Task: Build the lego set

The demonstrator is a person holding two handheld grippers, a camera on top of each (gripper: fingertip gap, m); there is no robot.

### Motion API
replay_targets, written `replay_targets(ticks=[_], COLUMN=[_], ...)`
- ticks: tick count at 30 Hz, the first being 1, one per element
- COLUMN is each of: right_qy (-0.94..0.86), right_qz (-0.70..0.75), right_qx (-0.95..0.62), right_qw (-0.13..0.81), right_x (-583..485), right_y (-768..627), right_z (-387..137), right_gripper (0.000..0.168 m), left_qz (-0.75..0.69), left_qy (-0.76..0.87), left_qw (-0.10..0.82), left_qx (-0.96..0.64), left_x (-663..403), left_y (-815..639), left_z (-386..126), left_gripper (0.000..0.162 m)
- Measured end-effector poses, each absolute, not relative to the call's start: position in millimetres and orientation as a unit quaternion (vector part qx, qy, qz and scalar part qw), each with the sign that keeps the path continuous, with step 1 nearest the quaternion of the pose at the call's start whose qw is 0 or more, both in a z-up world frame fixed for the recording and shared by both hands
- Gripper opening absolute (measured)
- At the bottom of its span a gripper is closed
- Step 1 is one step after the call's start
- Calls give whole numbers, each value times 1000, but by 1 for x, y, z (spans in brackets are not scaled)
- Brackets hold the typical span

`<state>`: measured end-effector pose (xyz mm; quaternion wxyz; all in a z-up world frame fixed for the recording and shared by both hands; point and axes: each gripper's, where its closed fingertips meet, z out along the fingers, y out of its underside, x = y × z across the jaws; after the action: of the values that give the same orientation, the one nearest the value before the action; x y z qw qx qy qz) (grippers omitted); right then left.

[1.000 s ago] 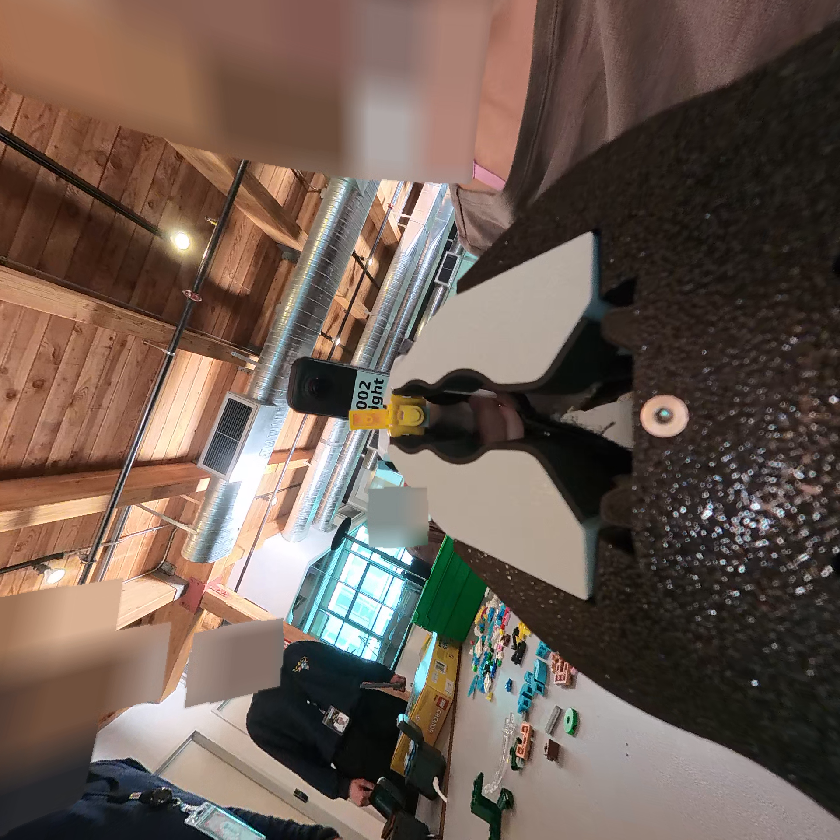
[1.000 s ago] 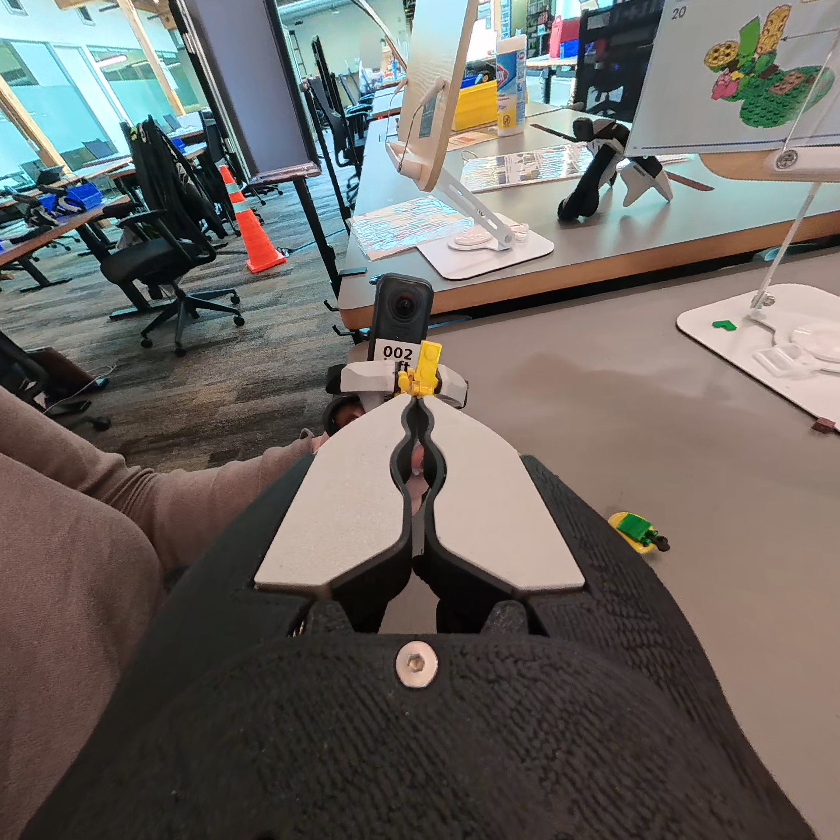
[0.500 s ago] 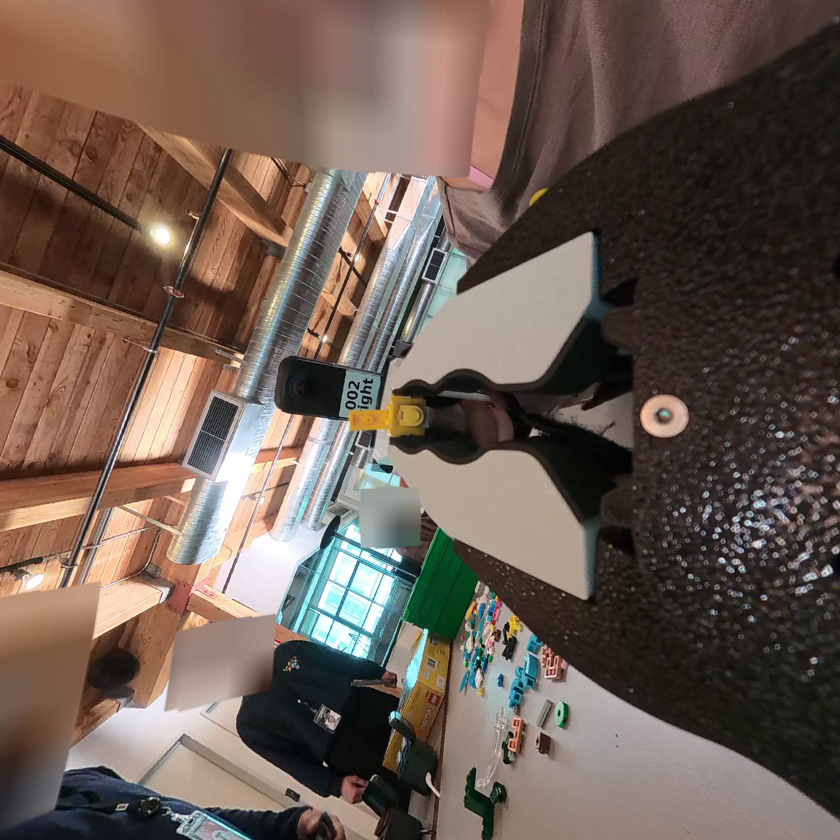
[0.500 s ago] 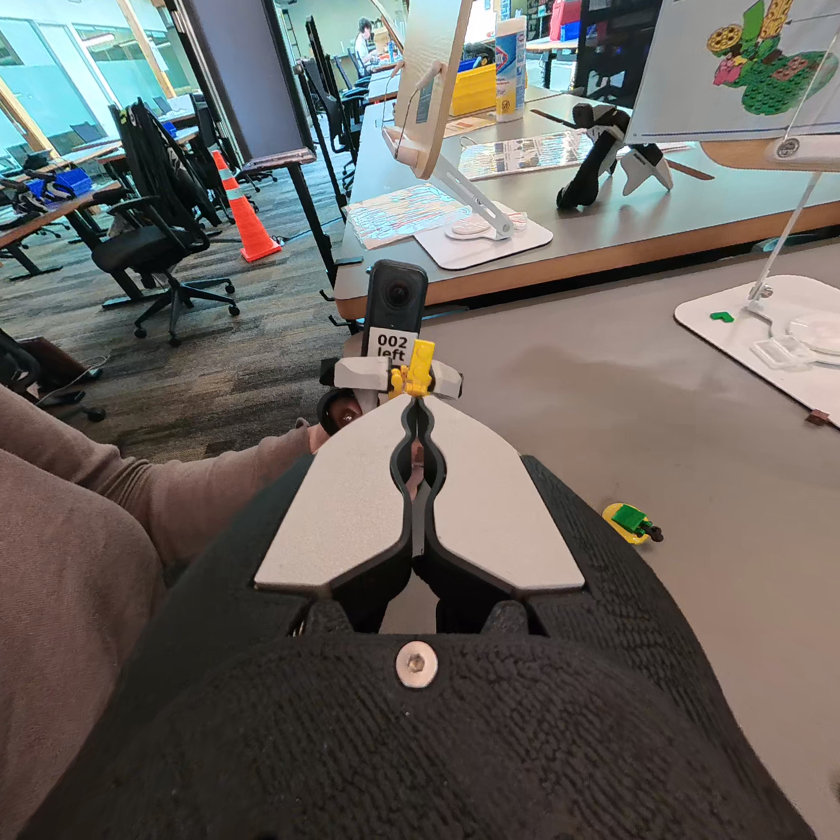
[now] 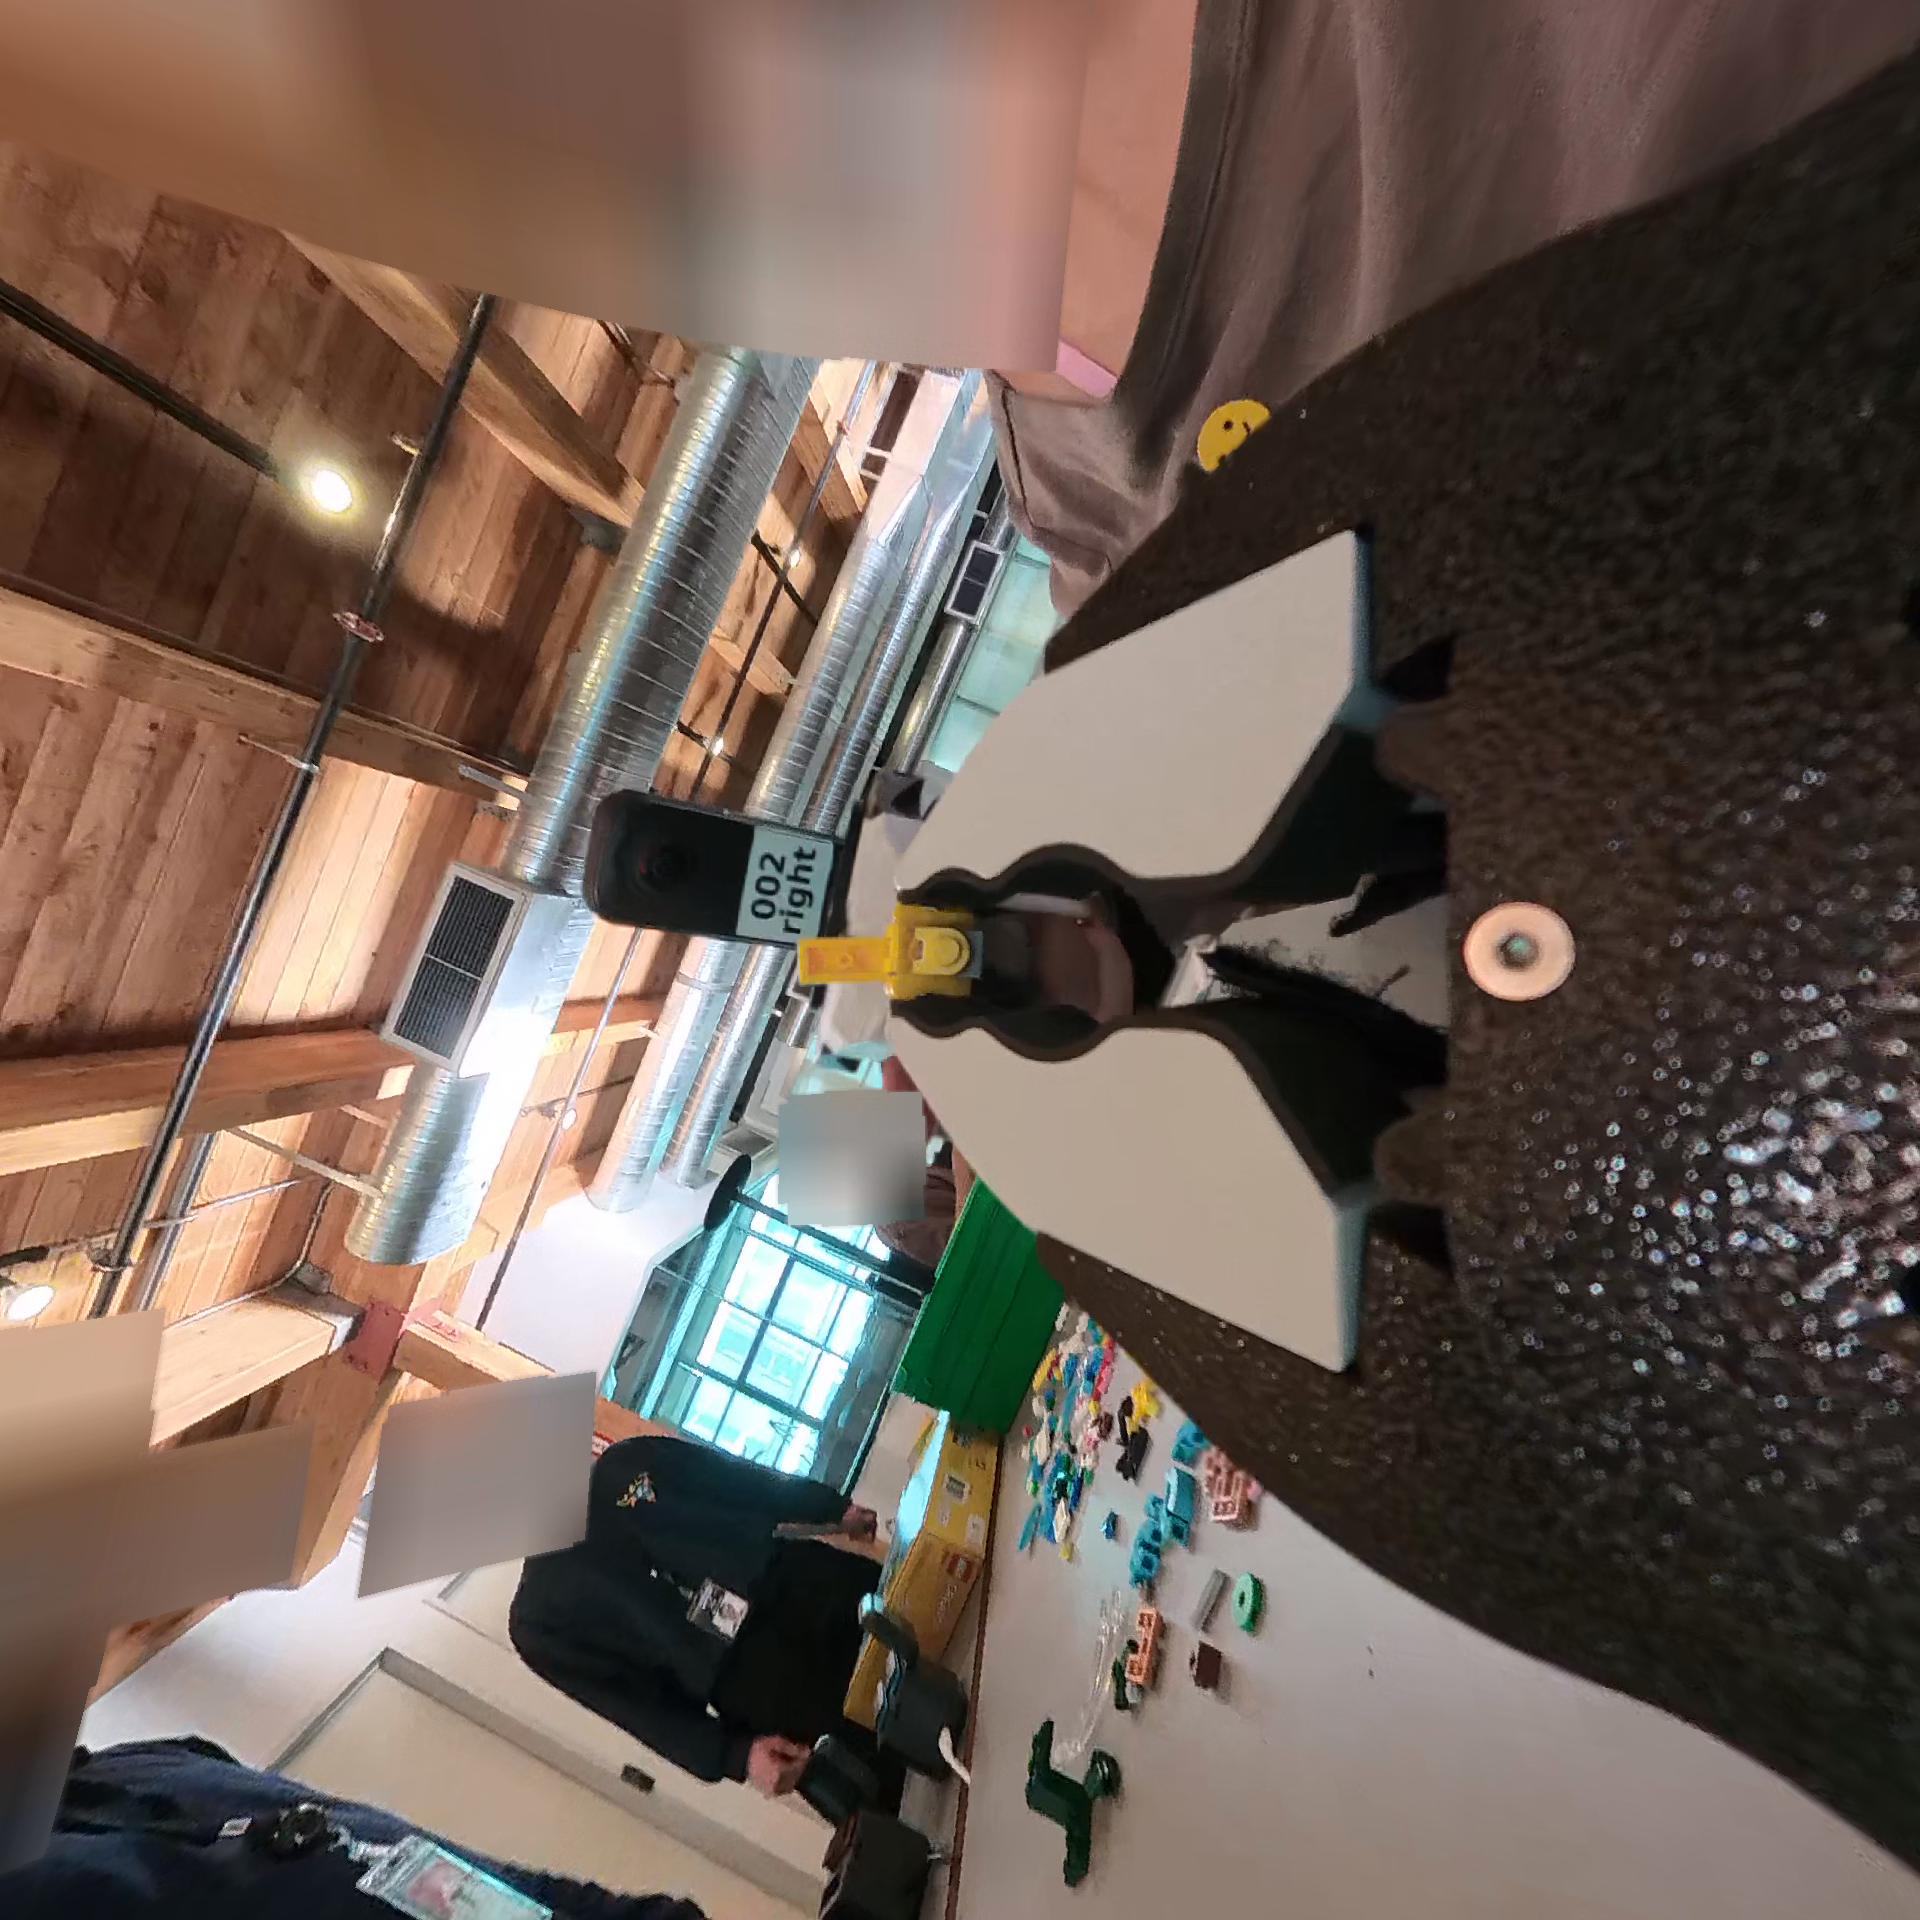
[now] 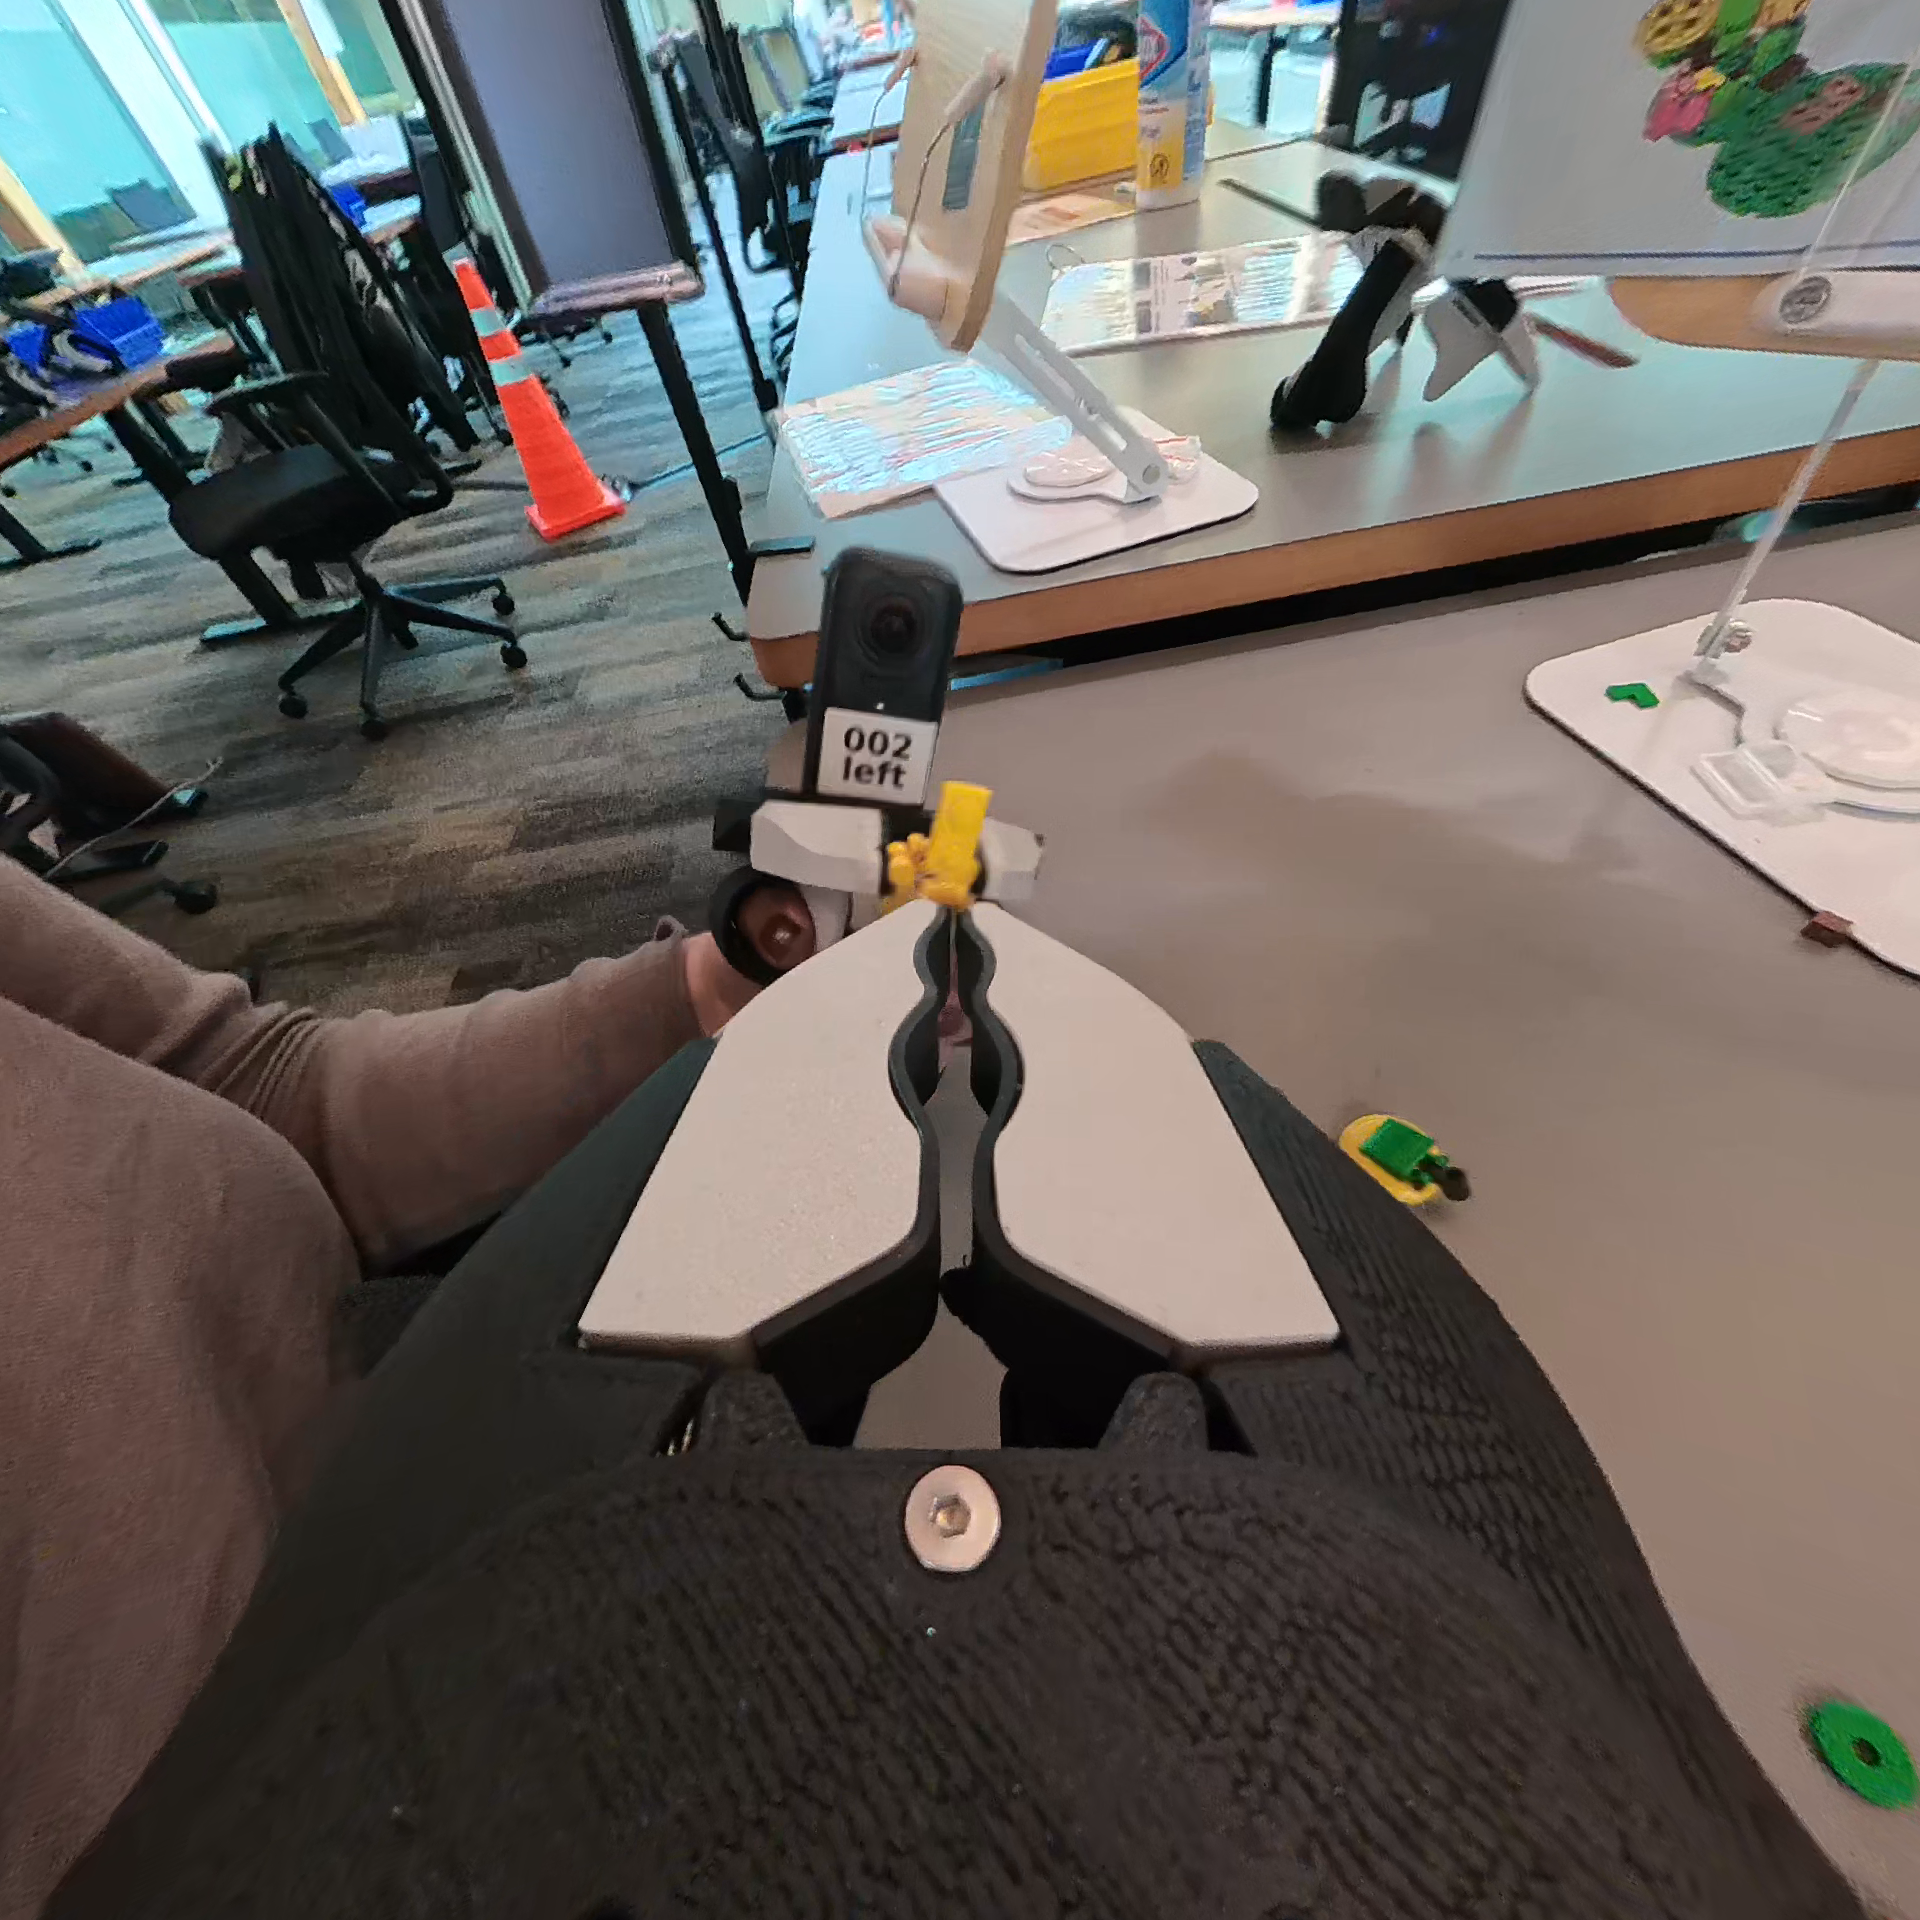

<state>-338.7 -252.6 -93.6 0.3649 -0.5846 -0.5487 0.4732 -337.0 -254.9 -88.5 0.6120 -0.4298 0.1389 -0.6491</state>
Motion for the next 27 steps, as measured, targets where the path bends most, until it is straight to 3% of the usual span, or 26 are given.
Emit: replay_targets(ticks=[7, 27], right_qy=[-513, -478], right_qz=[522, 549], right_qx=[-598, -569], right_qw=[326, 382], right_x=[-333, -343], right_y=[-245, -244], right_z=[-83, -75], right_gripper=[14, 6], left_qz=[-629, -645], left_qy=[157, 133], left_qw=[608, 617], left_qx=[-458, -431], left_x=[-332, -328], left_y=[-253, -251], left_z=[-95, -88], left_gripper=[16, 16])
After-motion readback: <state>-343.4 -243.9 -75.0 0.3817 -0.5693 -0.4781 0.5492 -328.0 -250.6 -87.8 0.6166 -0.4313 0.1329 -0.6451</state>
